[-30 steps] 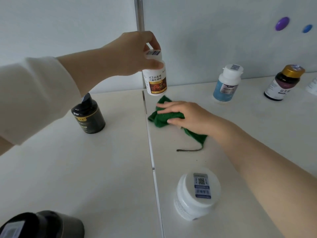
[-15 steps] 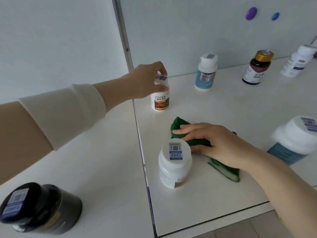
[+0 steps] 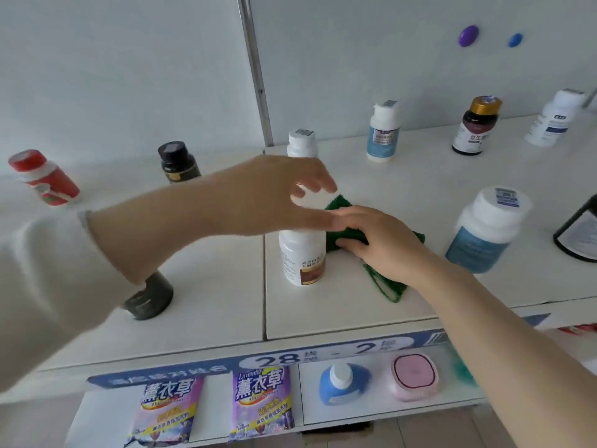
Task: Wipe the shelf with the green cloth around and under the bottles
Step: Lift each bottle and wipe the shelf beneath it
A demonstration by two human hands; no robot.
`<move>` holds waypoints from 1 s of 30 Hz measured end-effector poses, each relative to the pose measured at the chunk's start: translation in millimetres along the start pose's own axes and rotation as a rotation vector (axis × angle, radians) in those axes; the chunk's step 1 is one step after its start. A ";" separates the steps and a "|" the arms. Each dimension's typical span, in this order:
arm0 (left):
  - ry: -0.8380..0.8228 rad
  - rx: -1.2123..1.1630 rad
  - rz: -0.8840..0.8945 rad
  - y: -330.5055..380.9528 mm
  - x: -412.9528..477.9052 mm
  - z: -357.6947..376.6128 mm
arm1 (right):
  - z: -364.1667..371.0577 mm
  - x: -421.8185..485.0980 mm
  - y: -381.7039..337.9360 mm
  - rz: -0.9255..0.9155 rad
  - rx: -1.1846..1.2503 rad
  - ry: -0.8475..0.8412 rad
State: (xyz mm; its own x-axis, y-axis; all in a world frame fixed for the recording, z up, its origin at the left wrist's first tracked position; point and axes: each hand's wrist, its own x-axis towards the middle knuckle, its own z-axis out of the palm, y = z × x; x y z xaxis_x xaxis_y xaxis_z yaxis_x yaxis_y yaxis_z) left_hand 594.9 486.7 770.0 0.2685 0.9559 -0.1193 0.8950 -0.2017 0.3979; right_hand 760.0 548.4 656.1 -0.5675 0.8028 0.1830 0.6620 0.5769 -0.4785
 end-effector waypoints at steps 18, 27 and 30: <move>0.261 -0.016 -0.089 31.8 -48.0 38.7 | -25.5 -141.3 -47.7 0.215 0.504 0.148; 0.177 0.037 -0.093 30.6 -32.4 53.3 | -63.3 -174.0 -24.4 0.482 1.010 0.391; 0.231 0.137 -0.106 45.6 -29.1 50.1 | -81.0 -180.4 -7.3 0.502 1.041 0.459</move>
State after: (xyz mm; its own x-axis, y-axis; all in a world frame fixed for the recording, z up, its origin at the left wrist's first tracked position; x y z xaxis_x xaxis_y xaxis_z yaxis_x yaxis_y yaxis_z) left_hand 645.8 439.0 746.1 0.0967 0.9933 0.0627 0.9578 -0.1100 0.2655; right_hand 897.2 411.5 696.1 -0.0016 0.9994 -0.0336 -0.0654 -0.0337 -0.9973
